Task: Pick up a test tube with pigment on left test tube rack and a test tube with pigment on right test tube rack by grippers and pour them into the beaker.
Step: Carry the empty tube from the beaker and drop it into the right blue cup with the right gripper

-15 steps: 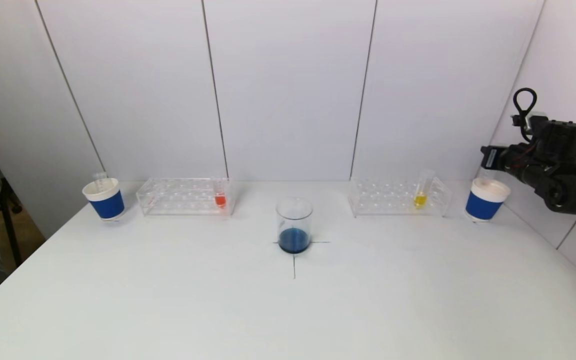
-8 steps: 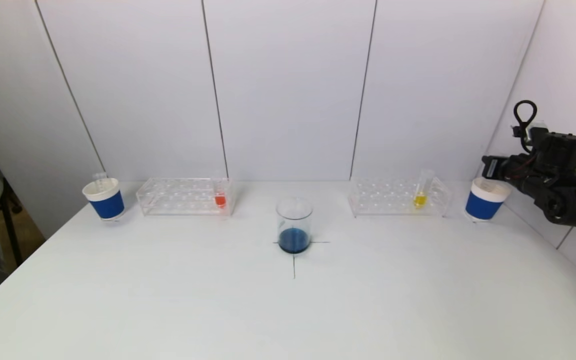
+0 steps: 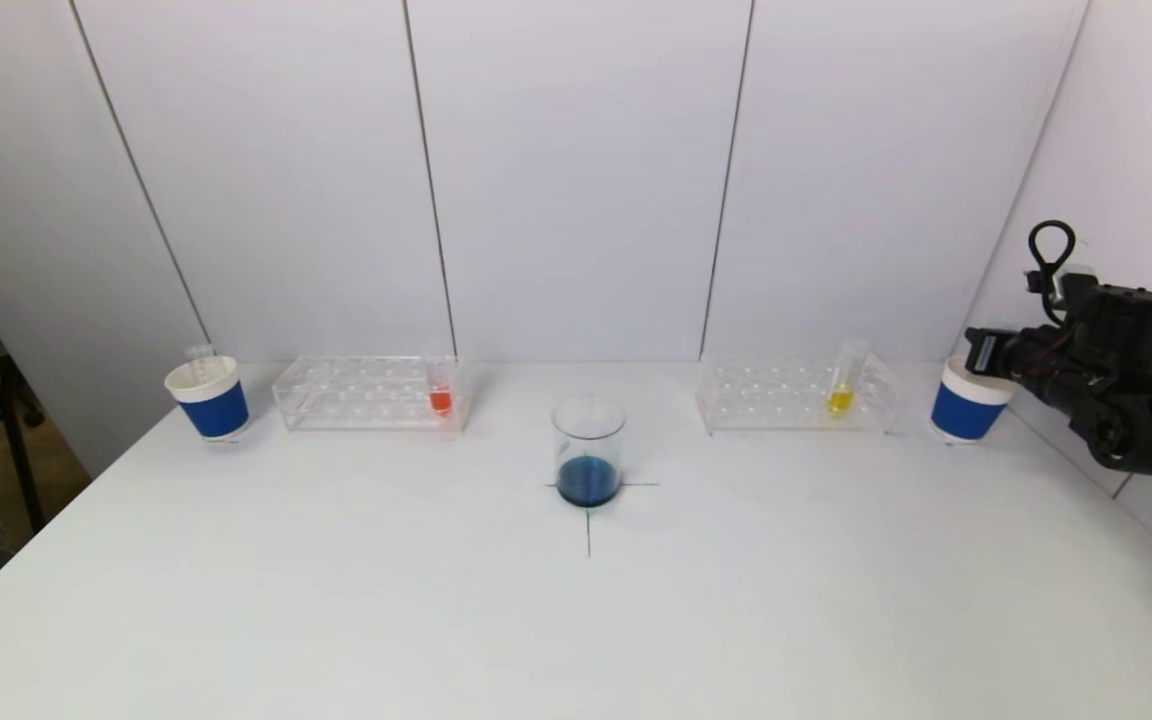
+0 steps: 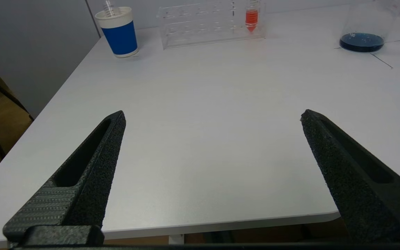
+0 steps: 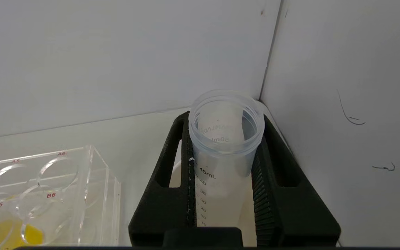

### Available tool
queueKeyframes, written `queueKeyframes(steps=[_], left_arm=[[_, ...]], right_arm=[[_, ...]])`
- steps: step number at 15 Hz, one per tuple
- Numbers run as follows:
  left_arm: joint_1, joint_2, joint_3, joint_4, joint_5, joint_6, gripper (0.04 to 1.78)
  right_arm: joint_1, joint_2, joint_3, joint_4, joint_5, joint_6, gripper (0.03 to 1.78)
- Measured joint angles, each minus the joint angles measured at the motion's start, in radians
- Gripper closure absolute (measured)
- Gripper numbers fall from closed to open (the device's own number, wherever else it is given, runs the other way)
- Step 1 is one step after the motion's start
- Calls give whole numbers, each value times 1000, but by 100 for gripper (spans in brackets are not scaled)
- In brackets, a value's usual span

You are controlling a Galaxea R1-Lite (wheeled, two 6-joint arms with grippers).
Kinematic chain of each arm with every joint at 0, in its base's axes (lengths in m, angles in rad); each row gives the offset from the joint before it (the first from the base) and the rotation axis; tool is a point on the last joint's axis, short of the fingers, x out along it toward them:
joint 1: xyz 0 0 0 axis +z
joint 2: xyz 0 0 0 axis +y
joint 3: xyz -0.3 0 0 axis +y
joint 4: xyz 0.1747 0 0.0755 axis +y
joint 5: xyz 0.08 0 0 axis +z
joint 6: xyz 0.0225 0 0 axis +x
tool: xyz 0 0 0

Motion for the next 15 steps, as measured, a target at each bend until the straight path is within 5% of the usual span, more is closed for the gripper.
queueKeyframes(steps=[10, 12, 15], left_arm=[[0, 0, 0, 0, 0, 0, 6], [0, 0, 0, 0, 0, 0, 6], [0, 0, 0, 0, 0, 0, 6]], right_arm=[[0, 1, 25, -20, 5, 2, 124], [0, 2, 26, -38, 7, 11, 109], [0, 7, 28, -64, 9, 20, 65]])
